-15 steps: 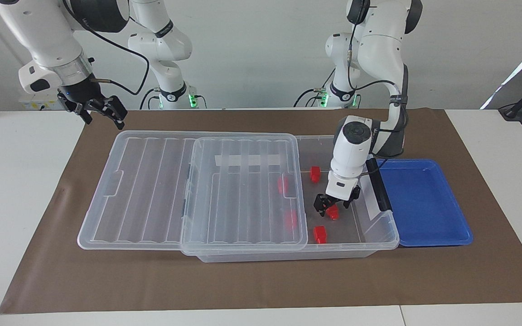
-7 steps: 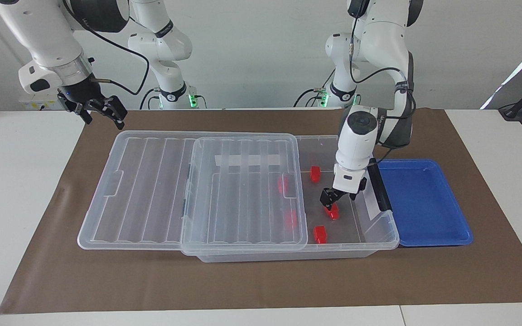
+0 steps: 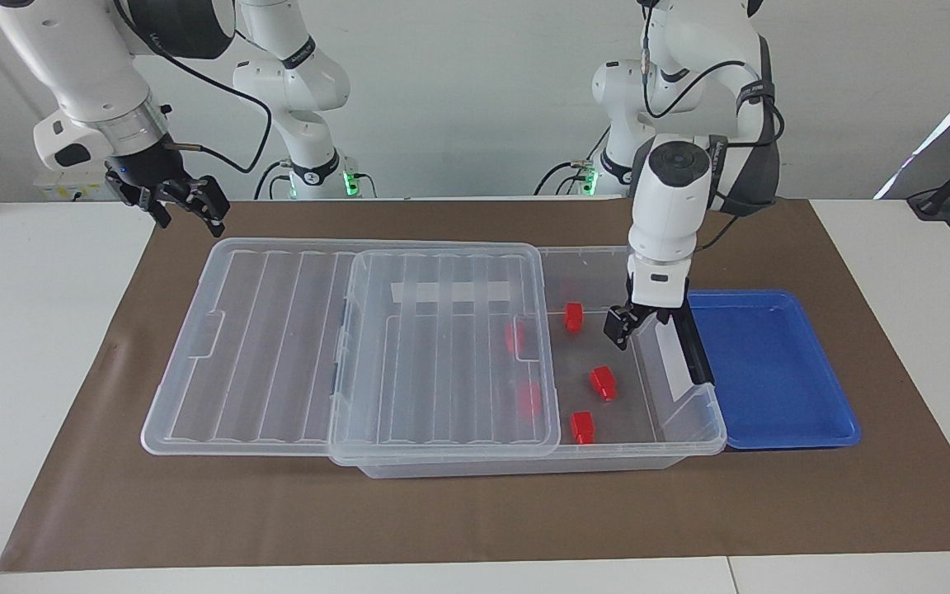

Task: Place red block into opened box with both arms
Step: 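Lower the red block into the box, open and withdraw the left gripper, then move the right gripper back to the edge of the clear lid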

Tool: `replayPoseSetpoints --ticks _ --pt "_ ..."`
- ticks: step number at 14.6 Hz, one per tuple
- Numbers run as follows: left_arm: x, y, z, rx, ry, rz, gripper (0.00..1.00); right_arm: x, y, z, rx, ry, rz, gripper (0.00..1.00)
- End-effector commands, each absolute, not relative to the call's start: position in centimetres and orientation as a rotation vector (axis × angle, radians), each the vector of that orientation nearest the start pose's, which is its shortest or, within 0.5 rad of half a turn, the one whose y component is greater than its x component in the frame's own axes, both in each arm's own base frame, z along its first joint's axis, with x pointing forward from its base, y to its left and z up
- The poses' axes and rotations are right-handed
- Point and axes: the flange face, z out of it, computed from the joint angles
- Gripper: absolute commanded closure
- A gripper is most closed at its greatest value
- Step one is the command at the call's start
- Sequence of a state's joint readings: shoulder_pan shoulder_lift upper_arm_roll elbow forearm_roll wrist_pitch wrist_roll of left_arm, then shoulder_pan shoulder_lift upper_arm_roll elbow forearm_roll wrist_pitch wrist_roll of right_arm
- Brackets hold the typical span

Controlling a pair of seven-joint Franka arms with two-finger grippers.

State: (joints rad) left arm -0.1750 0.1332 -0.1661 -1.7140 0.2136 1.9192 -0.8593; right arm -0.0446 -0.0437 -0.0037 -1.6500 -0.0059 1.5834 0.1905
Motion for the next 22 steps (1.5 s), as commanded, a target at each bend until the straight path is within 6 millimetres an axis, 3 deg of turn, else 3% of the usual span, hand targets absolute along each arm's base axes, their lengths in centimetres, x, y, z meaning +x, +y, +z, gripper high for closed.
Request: replayPoseSetpoints --ticks 1,2,3,6,8,11,17,20,22 --pt "58.1 -15.1 54.0 -2.919 -0.606 -0.232 0.0 53.4 -2.7 61.2 -3.108 0.355 0.011 0.36" --pt "57.5 -13.0 55.6 -2.92 -0.569 -0.221 0.0 53.4 -2.8 61.2 -3.11 0.336 0.008 0.75" --pt "57.0 -10.7 57.0 -2.92 -0.524 -0.207 0.0 53.4 -3.1 61.2 -3.112 0.317 0.008 1.0" --pt "56.5 -3.9 58.7 -2.934 -0.415 -0.147 0.0 54.1 -4.2 61.0 -3.111 0.329 -0.04 1.0" --pt "56.4 -2.3 59.2 -2.959 -0.396 -0.152 0.0 54.6 -5.1 60.8 -3.112 0.311 -0.081 1.0" --pt "56.5 -1.4 59.3 -2.986 -0.314 -0.143 0.0 56.5 -7.6 58.8 -3.121 0.258 -0.128 1.0" --pt "56.5 -1.6 59.2 -3.078 -0.249 -0.134 0.0 61.9 -11.6 52.0 -3.159 0.053 -0.246 1.0" --pt "56.5 -3.2 59.3 -3.084 -0.207 -0.146 0.0 64.9 -12.2 49.6 -3.163 0.019 -0.299 1.0" --pt "56.3 -3.3 59.2 -3.084 -0.205 -0.134 0.0 65.6 -12.1 48.7 -3.157 0.019 -0.317 1.0"
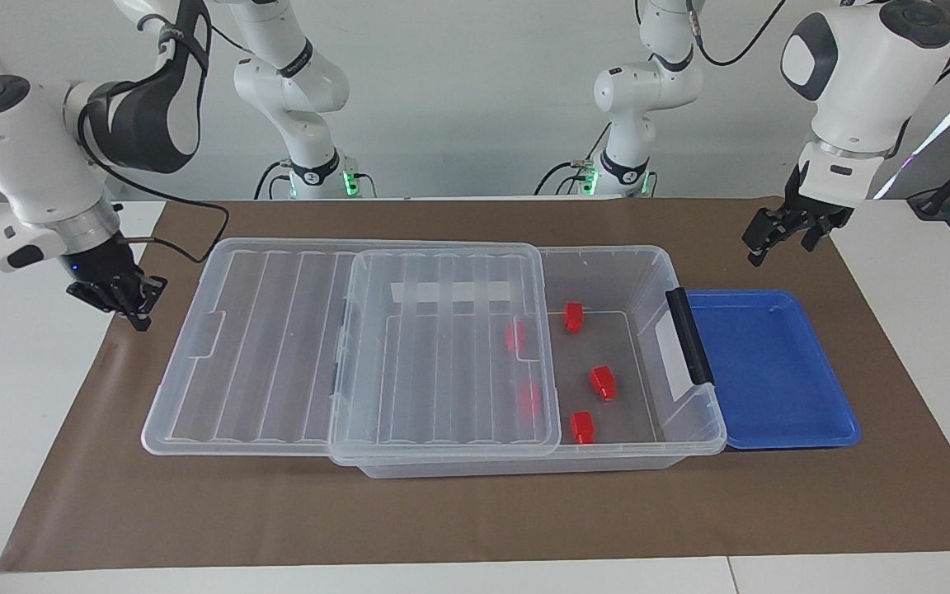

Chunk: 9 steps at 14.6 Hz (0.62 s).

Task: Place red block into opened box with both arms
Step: 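Move the right gripper back to the edge of the clear lid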

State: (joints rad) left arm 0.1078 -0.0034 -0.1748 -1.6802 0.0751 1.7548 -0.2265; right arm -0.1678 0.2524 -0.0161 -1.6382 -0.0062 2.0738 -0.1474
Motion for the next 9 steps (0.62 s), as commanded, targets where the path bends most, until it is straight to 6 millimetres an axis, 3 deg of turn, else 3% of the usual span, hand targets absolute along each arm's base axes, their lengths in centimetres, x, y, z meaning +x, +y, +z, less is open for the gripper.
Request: replayPoseSetpoints --ticks 1,3,9 --pt "56.2 -3.4 59.3 -3.084 -0.2 -0.139 0.0 65.9 -11.9 48.1 -3.153 0.014 -0.318 1.0" --pt "56.2 -4.1 59.5 -3.086 -0.181 -0.149 0.0 66.2 -11.1 47.6 -3.105 0.034 -0.316 1.0" --pt "56.9 -3.6 60.3 -3.105 -0.11 -0.18 0.0 66.5 -9.2 47.1 -3.081 0.018 -0.32 1.0"
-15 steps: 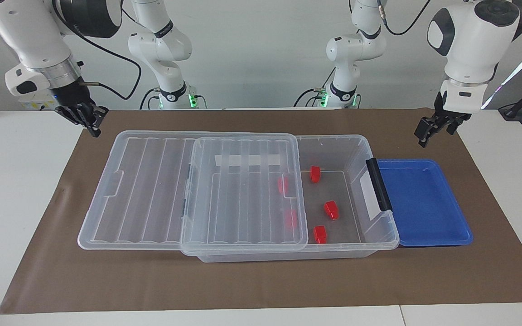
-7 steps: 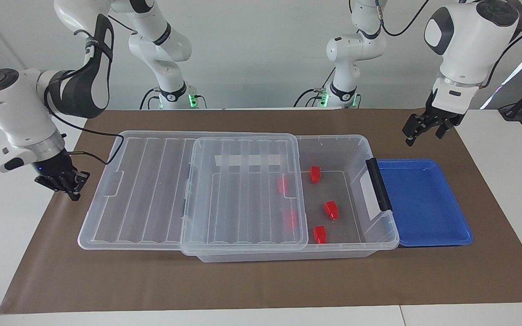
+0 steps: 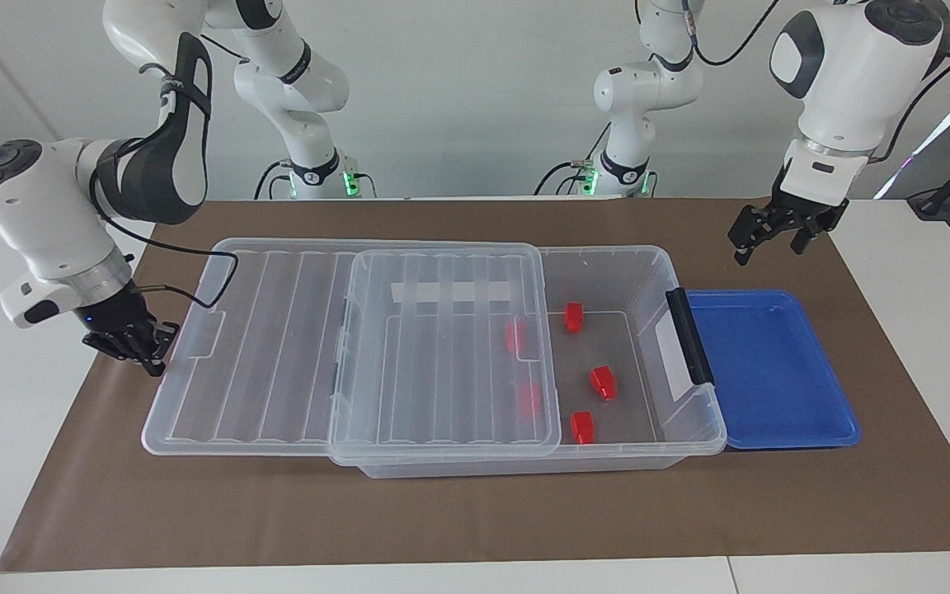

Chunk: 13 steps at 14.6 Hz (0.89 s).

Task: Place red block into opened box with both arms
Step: 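Slide the clear lid back toward the blue tray to close the box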

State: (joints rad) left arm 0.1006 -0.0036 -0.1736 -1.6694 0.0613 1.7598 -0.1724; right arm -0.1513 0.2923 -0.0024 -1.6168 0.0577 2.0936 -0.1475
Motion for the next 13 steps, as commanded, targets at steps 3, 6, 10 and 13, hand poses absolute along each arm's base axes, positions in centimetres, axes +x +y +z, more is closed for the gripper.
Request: replayPoseSetpoints --ticks 3,6,10,13 --pt "57.0 -3.2 60.4 -3.104 -0.124 -0.187 0.0 66.7 -8.1 47.0 -3.077 0.001 -0.327 1.0" --pt "57.0 -2.9 60.4 -3.101 -0.128 -0.187 0.0 66.8 -6.8 47.1 -3.073 -0.015 -0.33 1.0" --pt "56.9 -2.8 60.5 -3.1 -0.131 -0.182 0.0 67.2 -3.4 47.0 -3.063 -0.021 -0.33 1.0" --pt "56.9 -2.9 60.4 -3.1 -0.126 -0.178 0.0 67.2 -1.7 46.9 -3.057 -0.039 -0.325 1.0"
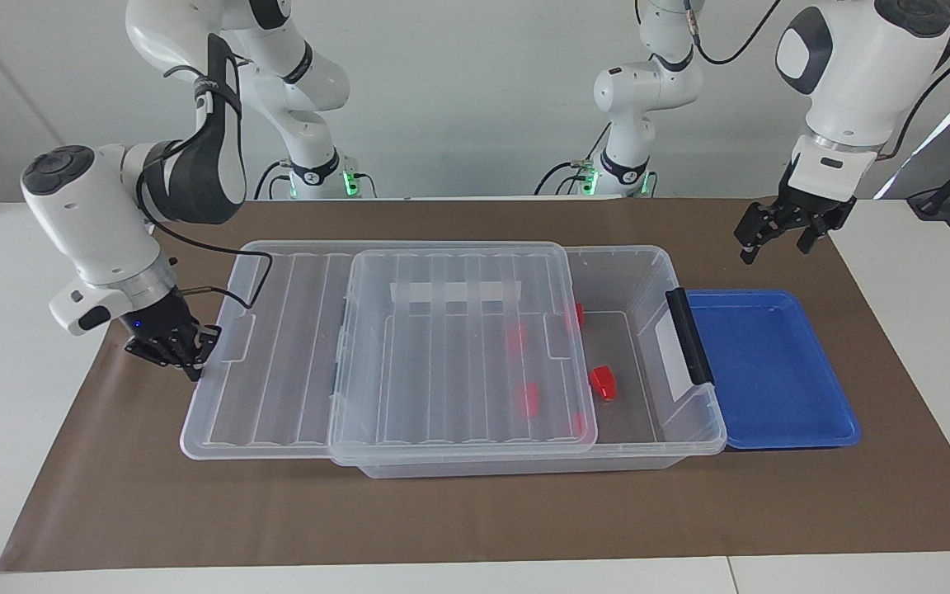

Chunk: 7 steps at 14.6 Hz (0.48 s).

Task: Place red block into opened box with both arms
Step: 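Slide the clear lid back toward the blue tray to close the box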

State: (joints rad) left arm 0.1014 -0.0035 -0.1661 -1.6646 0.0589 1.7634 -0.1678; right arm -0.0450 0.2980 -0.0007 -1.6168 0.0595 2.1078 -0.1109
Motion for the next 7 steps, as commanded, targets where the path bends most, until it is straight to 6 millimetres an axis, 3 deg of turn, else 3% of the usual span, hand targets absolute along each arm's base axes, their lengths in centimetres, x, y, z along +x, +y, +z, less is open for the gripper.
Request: replayPoseSetpoints --ticks 1,3,6,7 --pt "56.9 -3.2 60.3 -3.101 -0.117 -0.175 0.0 67.2 -1.2 46.9 -3.055 -0.02 -0.321 1.0" --pt "56.9 -2.6 60.4 -3.1 -0.133 -0.175 0.0 67.3 0.8 46.3 -3.05 0.005 -0.304 1.0" --pt "56.9 -2.5 60.5 -3.1 -0.136 -0.177 0.0 67.2 1.4 46.0 -3.046 0.022 -0.304 1.0" --pt "56.9 -2.4 60.5 -3.1 -0.136 -0.177 0.0 67.2 2.4 45.9 -3.045 -0.001 -0.301 1.0"
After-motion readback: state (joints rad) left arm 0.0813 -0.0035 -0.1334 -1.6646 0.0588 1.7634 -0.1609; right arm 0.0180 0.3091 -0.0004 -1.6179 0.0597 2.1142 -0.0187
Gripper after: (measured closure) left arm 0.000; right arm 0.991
